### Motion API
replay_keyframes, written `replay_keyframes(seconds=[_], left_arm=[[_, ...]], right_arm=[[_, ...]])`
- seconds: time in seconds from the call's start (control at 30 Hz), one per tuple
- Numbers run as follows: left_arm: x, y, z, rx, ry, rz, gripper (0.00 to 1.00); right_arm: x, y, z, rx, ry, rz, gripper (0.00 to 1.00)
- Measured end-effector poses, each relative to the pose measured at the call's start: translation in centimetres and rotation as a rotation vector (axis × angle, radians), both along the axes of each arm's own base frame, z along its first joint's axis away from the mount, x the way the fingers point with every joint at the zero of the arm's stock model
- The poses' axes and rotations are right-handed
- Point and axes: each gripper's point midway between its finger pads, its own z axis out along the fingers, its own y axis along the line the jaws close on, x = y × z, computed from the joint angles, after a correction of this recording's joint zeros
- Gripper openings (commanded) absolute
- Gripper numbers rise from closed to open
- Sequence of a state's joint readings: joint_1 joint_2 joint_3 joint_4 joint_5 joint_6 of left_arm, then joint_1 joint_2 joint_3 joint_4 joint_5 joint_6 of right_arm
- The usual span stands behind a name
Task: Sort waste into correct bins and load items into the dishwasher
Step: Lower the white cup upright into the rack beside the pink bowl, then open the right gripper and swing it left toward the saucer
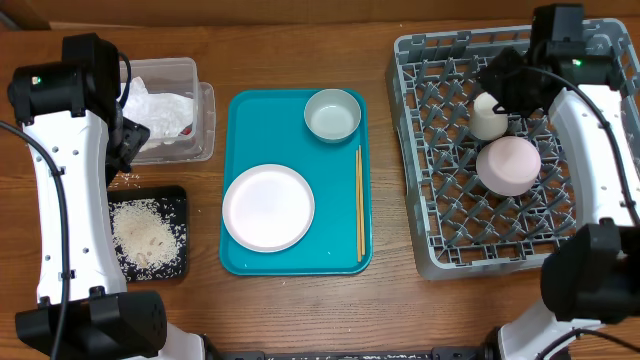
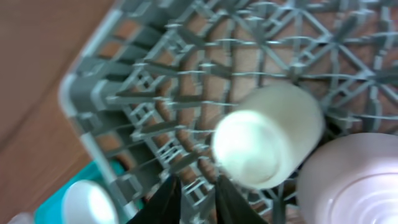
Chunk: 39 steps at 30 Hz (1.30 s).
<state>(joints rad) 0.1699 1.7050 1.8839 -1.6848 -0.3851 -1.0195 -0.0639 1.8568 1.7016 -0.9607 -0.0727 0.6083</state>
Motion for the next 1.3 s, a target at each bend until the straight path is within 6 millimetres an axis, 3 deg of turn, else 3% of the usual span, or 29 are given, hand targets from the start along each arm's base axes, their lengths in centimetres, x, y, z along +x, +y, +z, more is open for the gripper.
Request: replay_keyframes(seconds=[0.2, 0.5, 0.6, 0.67, 0.8, 0.97, 1.17, 1.3], left_arm=[[0.0, 0.0, 0.0, 0.000, 0.000, 0.000, 1.00], [0.0, 0.0, 0.0, 0.000, 0.000, 0.000, 1.00], [0.0, 0.0, 0.0, 0.000, 0.000, 0.000, 1.00], [0.0, 0.0, 0.0, 0.000, 0.000, 0.000, 1.00], [0.0, 0.0, 0.0, 0.000, 0.000, 0.000, 1.00], [0.0, 0.0, 0.0, 0.000, -0.001, 0.000, 1.00], [0.0, 0.0, 0.0, 0.000, -0.001, 0.000, 1.00], [0.0, 0.0, 0.0, 0.000, -0.001, 0.000, 1.00]], right_arm=[[0.2, -0.8, -4.0, -0.022, 0.095, -0.046, 0.14], [-0.8, -1.3, -4.9, -0.033, 0.157, -0.068, 0.04], [-1.8, -1.8, -4.5, -0.036, 0.194, -0.083, 0.06], [-2.1, -1.9, -3.6, -0.034, 0.190, -0.086, 0.14], [-1.7, -0.9, 0.5, -0.002, 0.086, -0.025, 0.32], [-0.8, 3.0, 6.6, 0.071, -0.109, 0.125, 0.75], [0.7, 10.3, 8.5, 0.091, -0.237, 0.349, 0.93], [1.7, 16.1, 8.7, 0.077, -0.319, 0.486, 0.96]])
